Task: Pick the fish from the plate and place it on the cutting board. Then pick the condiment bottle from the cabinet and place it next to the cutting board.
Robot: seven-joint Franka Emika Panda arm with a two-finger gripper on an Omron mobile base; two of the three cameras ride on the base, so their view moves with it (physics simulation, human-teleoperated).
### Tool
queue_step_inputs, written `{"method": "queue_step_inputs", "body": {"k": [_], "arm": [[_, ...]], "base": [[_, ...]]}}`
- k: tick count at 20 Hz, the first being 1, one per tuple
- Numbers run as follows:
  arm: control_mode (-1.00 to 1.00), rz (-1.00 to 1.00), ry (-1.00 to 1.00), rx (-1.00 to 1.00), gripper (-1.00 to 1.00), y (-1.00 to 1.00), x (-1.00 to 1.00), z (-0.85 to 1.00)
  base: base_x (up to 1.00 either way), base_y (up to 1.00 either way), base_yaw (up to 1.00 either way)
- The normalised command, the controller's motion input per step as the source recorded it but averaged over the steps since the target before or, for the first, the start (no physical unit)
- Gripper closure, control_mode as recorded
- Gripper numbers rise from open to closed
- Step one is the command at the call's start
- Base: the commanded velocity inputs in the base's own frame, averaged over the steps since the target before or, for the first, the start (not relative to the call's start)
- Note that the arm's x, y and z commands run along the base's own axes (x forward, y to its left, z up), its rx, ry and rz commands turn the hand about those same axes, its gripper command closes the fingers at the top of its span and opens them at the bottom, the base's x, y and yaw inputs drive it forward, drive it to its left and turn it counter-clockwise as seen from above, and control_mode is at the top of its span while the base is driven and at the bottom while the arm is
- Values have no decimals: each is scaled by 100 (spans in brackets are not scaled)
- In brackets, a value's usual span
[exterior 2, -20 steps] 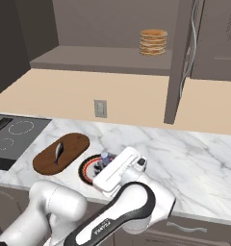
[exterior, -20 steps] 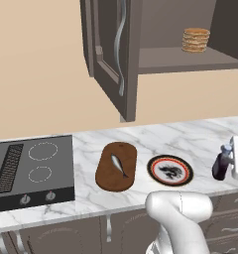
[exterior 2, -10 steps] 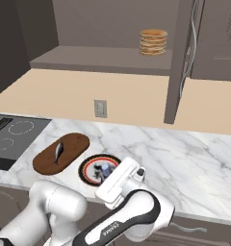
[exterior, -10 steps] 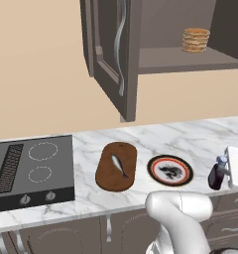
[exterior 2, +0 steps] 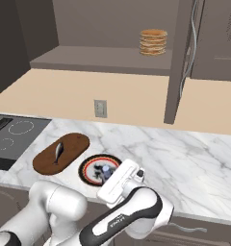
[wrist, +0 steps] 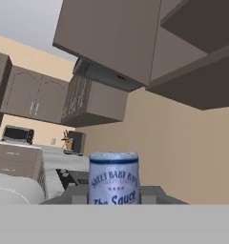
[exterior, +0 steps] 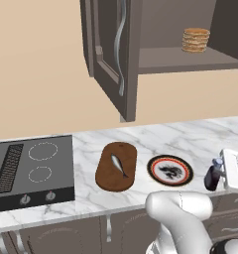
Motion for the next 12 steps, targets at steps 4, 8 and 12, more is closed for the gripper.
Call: {"method": "queue_step_inputs", "body": {"k": [4, 8, 12], "arm": [[-100, 2, 0, 0, 100, -3, 21, -5], [-100, 1, 0, 0, 100, -9, 18, -8], [-100, 1, 0, 0, 100, -10, 18, -11]], "base": [[0, 0, 0], [0, 0, 0], [0, 0, 0]]}}
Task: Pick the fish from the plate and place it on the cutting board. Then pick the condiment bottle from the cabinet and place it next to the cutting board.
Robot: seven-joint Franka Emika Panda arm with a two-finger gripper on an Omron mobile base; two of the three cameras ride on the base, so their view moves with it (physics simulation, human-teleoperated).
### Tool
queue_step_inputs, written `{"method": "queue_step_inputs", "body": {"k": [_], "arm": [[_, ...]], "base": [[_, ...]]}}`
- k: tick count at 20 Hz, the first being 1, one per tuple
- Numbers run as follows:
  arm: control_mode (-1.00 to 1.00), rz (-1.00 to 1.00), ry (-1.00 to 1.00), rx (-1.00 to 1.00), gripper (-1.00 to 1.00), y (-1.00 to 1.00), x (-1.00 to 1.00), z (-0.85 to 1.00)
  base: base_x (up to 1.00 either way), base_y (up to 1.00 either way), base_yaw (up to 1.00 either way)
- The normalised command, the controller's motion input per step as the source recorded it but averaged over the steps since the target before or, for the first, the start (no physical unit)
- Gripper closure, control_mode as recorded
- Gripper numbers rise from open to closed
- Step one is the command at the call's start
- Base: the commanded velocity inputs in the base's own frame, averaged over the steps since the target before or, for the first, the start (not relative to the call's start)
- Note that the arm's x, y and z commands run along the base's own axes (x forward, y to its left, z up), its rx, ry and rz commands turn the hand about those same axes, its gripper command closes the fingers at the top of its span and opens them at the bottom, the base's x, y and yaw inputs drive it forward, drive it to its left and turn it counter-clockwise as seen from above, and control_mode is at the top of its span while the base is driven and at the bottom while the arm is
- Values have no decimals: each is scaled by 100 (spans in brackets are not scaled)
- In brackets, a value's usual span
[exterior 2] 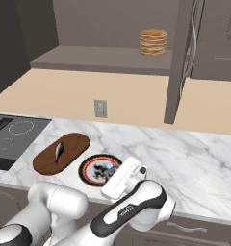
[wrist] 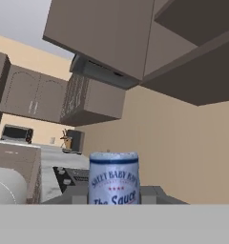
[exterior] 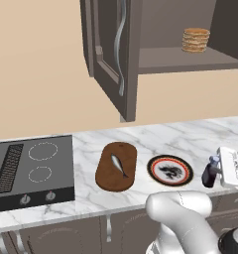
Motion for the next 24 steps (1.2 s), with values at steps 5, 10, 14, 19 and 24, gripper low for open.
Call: {"method": "queue_step_inputs", "body": {"k": [5, 10, 14, 19, 24], "arm": [[-100, 2, -1, 0, 100, -10, 19, -19], [-100, 3, -3, 0, 100, -13, 20, -24], [-100, 3, -3, 0, 100, -16, 22, -26], [-100, 4, -2, 0, 100, -20, 18, -25], [-100, 4, -2, 1, 100, -21, 15, -24]], "base": [[0, 0, 0], [0, 0, 0], [0, 0, 0], [0, 0, 0], [0, 0, 0]]}}
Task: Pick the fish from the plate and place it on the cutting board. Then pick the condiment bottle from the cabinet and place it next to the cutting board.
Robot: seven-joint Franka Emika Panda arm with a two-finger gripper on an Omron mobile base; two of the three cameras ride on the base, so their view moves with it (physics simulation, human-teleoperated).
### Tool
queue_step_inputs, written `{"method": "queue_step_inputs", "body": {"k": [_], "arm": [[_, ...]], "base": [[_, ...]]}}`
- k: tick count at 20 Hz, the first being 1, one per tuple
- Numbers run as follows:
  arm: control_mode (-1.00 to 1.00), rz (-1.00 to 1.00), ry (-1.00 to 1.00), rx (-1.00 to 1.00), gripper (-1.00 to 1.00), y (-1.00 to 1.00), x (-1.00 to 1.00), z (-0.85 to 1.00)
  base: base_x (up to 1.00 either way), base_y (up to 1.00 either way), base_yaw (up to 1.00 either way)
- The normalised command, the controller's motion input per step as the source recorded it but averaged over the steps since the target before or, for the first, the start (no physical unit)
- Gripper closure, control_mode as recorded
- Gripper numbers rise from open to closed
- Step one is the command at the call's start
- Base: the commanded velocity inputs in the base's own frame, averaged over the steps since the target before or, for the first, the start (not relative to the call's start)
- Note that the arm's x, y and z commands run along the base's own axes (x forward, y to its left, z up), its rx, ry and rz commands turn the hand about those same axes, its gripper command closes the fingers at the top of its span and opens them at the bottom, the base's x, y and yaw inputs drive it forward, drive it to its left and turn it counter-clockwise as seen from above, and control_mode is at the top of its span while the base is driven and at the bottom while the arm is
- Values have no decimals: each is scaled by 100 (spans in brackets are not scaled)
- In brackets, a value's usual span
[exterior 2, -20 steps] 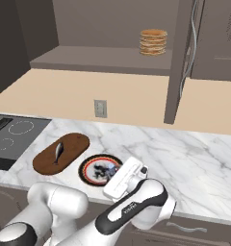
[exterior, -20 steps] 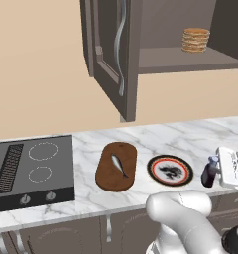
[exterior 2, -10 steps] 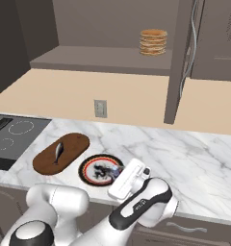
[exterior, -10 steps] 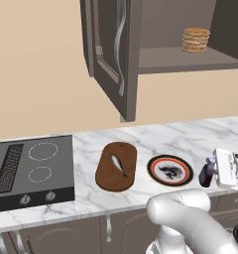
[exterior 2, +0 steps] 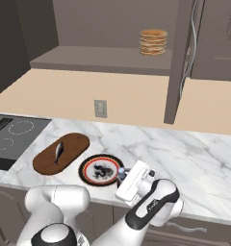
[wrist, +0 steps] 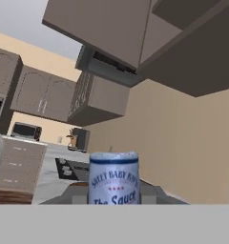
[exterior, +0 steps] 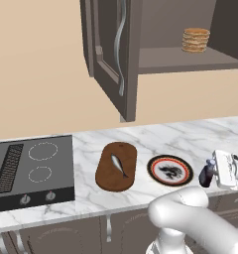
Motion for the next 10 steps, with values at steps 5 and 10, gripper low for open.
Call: {"method": "queue_step_inputs", "body": {"k": [5, 10], "arm": [[-100, 5, -2, 1, 100, -20, 12, -29], [-100, 7, -4, 2, 100, -16, 1, -29]], "base": [[0, 0, 0], [0, 0, 0]]}}
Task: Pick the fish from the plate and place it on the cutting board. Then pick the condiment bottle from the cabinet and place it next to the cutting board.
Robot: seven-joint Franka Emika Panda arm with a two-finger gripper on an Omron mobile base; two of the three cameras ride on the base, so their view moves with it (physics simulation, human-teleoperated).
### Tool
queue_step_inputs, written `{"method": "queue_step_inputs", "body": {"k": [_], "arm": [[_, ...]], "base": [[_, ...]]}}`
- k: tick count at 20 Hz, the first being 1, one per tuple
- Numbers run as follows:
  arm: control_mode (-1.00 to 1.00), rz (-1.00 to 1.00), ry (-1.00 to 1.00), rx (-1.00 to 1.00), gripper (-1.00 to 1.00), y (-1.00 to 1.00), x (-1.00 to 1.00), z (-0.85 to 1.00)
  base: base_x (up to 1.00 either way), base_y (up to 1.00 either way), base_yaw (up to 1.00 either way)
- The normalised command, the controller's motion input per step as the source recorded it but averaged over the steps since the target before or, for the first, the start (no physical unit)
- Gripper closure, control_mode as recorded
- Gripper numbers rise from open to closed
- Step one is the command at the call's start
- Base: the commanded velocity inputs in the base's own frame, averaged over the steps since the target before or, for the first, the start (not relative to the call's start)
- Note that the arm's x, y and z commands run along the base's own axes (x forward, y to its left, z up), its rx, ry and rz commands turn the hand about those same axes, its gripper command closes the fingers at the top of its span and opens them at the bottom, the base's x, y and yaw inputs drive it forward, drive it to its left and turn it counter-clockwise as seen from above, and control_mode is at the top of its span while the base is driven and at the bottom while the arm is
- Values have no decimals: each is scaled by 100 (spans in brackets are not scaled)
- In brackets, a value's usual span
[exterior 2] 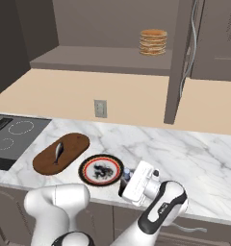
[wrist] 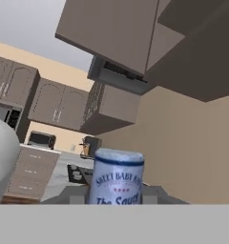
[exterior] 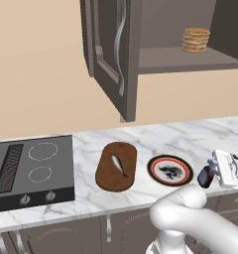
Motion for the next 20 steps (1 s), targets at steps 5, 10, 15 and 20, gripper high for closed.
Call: {"method": "queue_step_inputs", "body": {"k": [5, 10, 15, 20], "arm": [[-100, 7, -7, 3, 100, -9, 0, -29], [-100, 5, -5, 0, 100, 0, 0, -30], [-100, 1, -3, 0, 100, 5, 0, -27], [-100, 0, -2, 0, 100, 13, 0, -29]], "base": [[0, 0, 0], [0, 0, 0], [0, 0, 0], [0, 0, 0]]}}
